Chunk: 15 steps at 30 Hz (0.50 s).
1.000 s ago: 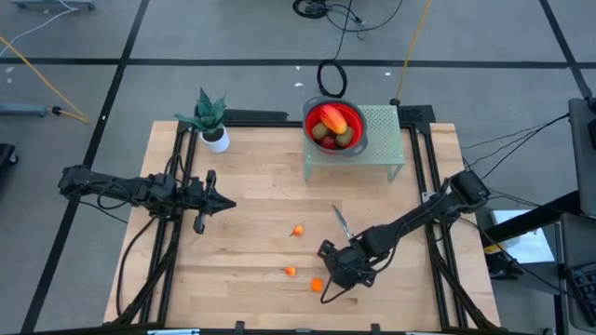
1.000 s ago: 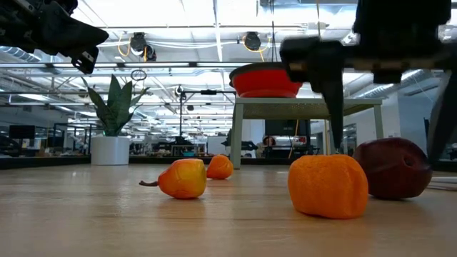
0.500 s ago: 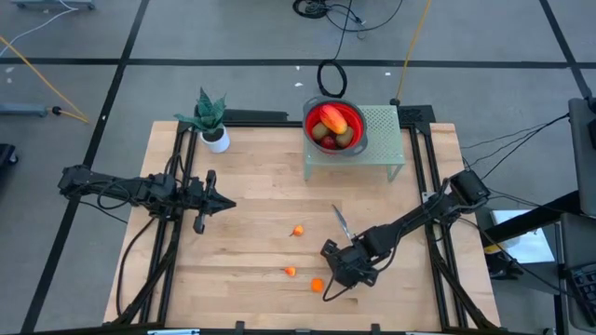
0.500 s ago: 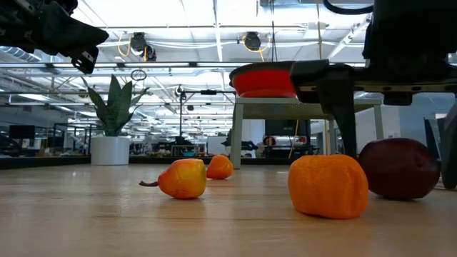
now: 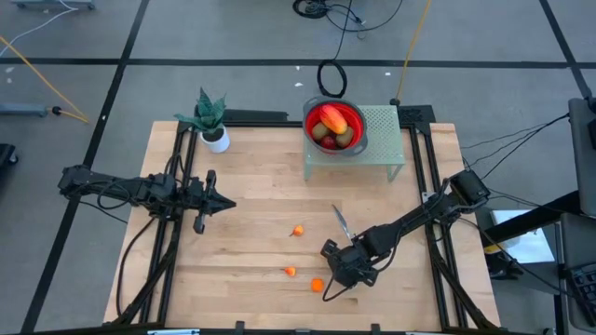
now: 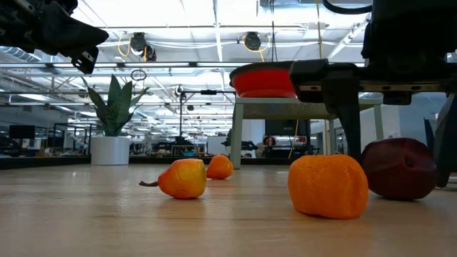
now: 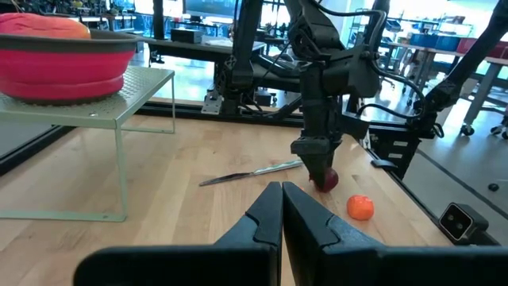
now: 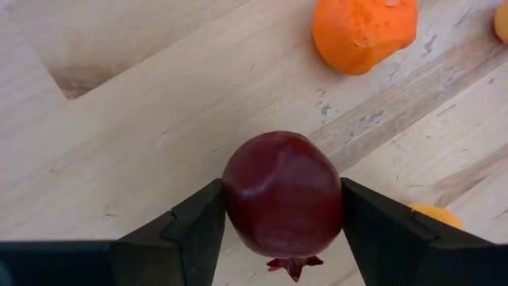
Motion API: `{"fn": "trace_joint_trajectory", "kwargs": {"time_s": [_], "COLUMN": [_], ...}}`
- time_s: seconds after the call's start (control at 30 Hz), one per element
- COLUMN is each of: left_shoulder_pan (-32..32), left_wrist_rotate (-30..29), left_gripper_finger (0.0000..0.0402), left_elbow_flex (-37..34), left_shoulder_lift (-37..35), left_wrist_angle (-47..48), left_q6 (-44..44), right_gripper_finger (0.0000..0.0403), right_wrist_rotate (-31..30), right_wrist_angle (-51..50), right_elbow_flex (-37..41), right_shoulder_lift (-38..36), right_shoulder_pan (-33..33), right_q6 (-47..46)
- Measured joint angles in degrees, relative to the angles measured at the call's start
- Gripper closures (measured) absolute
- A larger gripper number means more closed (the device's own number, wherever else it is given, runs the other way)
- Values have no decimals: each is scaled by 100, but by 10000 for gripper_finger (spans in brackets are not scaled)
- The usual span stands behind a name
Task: Pick & Place Fruit
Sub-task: Put the red pomegranate into the red basket on the shelf
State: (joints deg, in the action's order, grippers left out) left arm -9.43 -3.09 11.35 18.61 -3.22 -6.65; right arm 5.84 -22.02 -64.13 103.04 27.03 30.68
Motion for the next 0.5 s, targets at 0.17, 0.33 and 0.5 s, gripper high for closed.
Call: {"fn": "trace_joint_trajectory", "kwargs": {"time_s": [0.17, 0.33, 0.5], "left_shoulder_pan": [-1, -1, -2], "left_wrist_rotate": [0, 0, 0], "left_gripper_finger": [392, 392, 392], "left_elbow_flex": [0, 0, 0], "left_shoulder_lift": [1, 2, 2], "left_wrist_angle": [0, 0, 0], "left_q6": [1, 1, 1], "right_gripper_finger": [184, 185, 185], "right_wrist_rotate": [-1, -5, -108], "right_wrist_angle": [3, 28, 87], "right_elbow_flex": [-1, -5, -12], "right_shoulder_lift": [0, -134, -589], "right_shoulder_pan": [0, 4, 46], "right_q6": [-105, -561, -948]}}
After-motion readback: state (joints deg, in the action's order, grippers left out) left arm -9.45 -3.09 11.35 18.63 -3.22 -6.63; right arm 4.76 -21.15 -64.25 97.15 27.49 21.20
